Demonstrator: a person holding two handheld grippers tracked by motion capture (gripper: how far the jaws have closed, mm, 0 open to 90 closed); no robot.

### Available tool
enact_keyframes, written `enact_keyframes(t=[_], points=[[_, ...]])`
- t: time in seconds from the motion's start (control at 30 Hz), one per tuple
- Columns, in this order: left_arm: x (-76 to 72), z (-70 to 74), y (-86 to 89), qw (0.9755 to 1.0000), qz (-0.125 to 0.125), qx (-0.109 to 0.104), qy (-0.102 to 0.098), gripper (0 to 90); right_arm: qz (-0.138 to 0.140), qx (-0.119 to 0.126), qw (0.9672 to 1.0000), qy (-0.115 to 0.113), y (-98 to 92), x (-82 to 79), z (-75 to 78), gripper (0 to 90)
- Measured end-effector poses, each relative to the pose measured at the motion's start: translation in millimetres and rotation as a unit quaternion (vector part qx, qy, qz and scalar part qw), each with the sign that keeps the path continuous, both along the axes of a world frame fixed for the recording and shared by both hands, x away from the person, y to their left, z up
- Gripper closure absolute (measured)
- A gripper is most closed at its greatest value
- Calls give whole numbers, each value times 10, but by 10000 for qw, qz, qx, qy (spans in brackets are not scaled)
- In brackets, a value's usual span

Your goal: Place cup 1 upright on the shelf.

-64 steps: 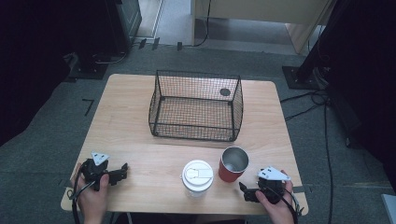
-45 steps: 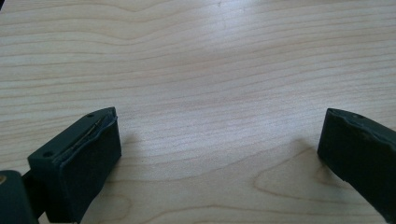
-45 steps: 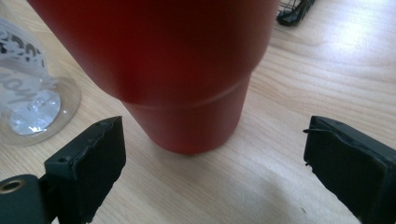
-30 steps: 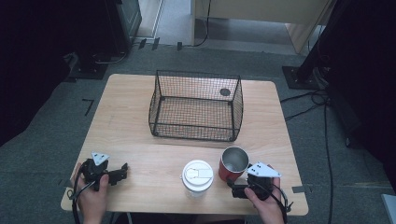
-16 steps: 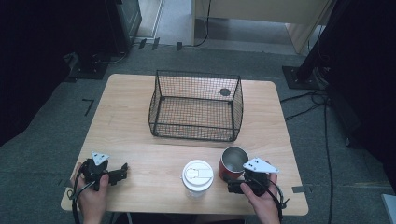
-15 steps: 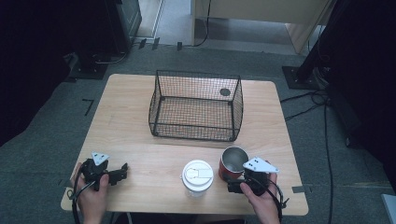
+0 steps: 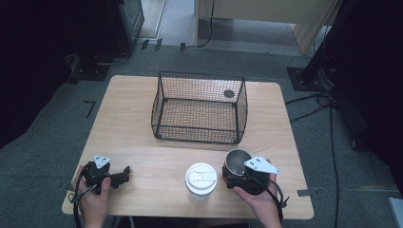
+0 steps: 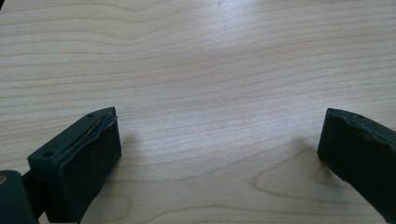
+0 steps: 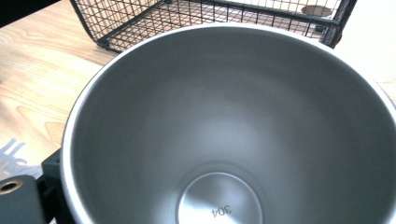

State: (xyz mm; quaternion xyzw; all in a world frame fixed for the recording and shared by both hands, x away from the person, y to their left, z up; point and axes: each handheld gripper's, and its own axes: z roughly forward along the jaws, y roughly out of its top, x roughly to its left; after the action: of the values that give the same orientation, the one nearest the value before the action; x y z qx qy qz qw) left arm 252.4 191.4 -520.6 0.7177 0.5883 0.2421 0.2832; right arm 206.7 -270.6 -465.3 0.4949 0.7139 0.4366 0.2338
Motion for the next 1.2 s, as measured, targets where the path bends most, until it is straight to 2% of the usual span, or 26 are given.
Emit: enact_keyframes(t=[0.2,0.5,0.63,0.73,0.83,1.0,1.1,1.2], points=[[1,-1,-1,10000,6,-6,-7,0,1,-103,9999,-80,11,-17,4,66],[0,0,0,10000,-2,1,3,0,-81,-19,9998,-197,-34,-10,40,72],[0,0,0,10000,-1,1,3,0,-132,-59,9997,-207,-18,3,112,72],[0,0,0,10000,-1,0,2,0,-186,-80,9992,-333,-39,21,196,72],[0,0,0,10000,2,-4,-1,0,-254,-9,9990,-362,-57,43,257,72],[0,-1,-2,10000,10,-12,-8,0,-307,-68,9985,-451,-65,55,344,73],[1,-1,-2,10000,11,-12,-8,0,-312,18,9976,-619,-99,45,445,73],[1,-1,-2,10000,11,-12,-8,0,-310,48,9971,-687,-121,52,474,72]])
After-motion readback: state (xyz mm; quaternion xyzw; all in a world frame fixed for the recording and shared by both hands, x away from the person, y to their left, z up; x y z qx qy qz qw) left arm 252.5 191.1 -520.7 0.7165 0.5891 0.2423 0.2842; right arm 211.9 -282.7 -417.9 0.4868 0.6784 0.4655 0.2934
